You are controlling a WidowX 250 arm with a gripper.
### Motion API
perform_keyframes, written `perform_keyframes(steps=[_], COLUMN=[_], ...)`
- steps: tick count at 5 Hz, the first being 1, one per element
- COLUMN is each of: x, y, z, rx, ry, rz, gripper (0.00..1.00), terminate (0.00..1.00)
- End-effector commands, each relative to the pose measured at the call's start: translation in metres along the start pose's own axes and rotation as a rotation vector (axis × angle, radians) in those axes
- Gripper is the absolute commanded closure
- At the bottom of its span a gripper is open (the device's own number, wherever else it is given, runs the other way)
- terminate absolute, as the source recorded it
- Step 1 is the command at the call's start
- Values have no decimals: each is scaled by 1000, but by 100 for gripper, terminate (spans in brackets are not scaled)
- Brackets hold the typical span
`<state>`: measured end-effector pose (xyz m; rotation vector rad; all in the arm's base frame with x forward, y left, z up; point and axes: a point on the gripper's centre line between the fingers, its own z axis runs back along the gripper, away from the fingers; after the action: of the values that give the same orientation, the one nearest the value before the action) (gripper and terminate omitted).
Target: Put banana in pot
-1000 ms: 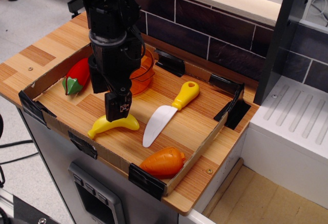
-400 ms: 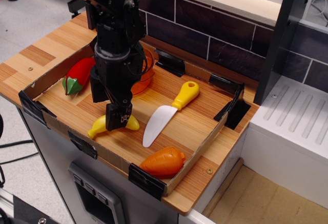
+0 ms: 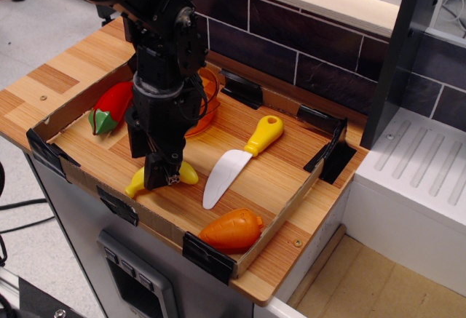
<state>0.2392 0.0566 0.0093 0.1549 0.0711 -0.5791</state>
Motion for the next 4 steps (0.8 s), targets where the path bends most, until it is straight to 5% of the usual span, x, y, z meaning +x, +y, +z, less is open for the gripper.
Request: perform_keyframes(steps=[1, 2, 4], x=[2, 0, 4], y=[7, 6, 17], z=[4, 19, 94], rx=[23, 15, -51], ry=[-14, -6, -156], rz=[-21, -26, 54], gripper=[100, 100, 100], terminate=[0, 0, 0])
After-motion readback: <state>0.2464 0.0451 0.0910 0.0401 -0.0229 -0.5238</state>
